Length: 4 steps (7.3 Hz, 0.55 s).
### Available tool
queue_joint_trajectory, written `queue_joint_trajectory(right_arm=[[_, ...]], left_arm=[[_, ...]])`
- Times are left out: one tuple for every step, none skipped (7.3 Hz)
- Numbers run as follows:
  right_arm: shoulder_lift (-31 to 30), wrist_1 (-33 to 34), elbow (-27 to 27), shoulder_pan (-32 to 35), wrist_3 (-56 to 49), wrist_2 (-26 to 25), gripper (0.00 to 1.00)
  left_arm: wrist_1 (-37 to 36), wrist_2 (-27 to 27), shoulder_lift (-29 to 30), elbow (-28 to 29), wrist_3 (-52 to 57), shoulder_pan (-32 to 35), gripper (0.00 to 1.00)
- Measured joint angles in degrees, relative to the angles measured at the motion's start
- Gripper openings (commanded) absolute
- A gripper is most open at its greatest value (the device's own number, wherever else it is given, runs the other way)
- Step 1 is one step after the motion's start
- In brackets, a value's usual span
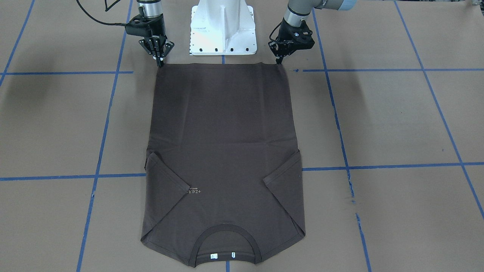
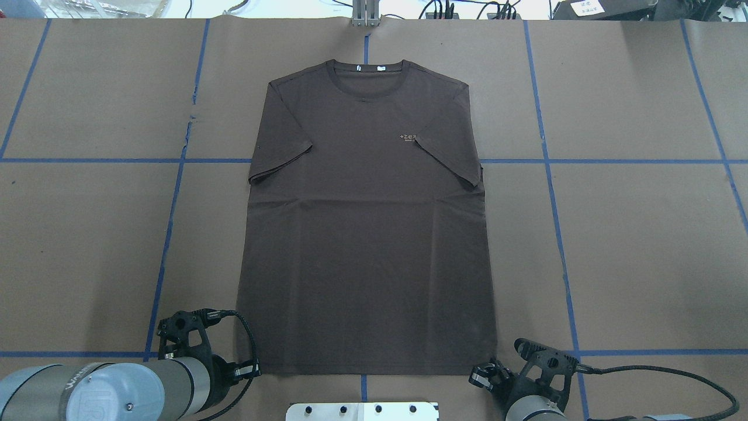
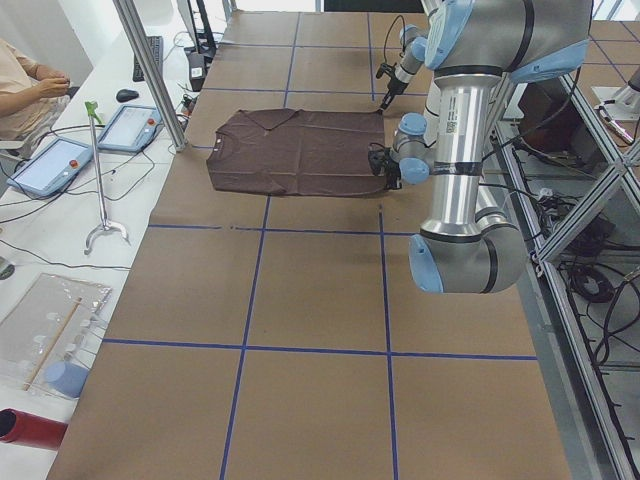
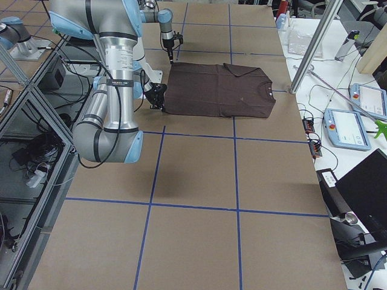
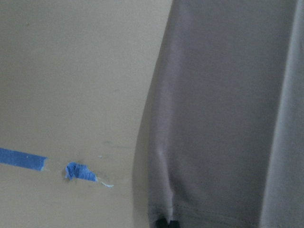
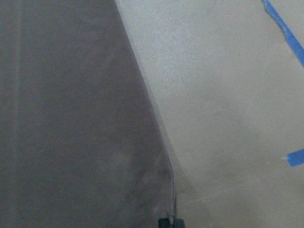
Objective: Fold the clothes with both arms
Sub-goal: 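Grasp the hem corners with both grippers, then lift the hem with both grippers and fold it toward the collar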
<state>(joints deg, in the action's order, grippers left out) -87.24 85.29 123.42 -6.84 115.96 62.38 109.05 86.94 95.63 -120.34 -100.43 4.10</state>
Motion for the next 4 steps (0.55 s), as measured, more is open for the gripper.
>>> queue_joint_trajectory(right_arm=[[-0.4, 3.4, 4.9, -0.1, -0.2, 0.3, 0.0], [-0.8, 10.8, 13.0, -1.1, -0.2, 1.1, 0.0], [-0.7, 19.3, 22.0, -2.8, 0.0, 2.6, 0.0], [0.3, 25.2, 28.2, -3.6, 0.1, 4.0, 0.0]], left_arm=[[-3.8, 1.4, 0.3, -4.7, 0.3, 0.3, 0.0], [-12.1, 4.2, 1.3, -12.5, 0.5, 0.4, 0.0], [-22.3, 6.8, 4.0, -21.0, 0.5, 0.7, 0.0], [-30.2, 8.7, 7.3, -26.4, 0.5, 1.4, 0.0]])
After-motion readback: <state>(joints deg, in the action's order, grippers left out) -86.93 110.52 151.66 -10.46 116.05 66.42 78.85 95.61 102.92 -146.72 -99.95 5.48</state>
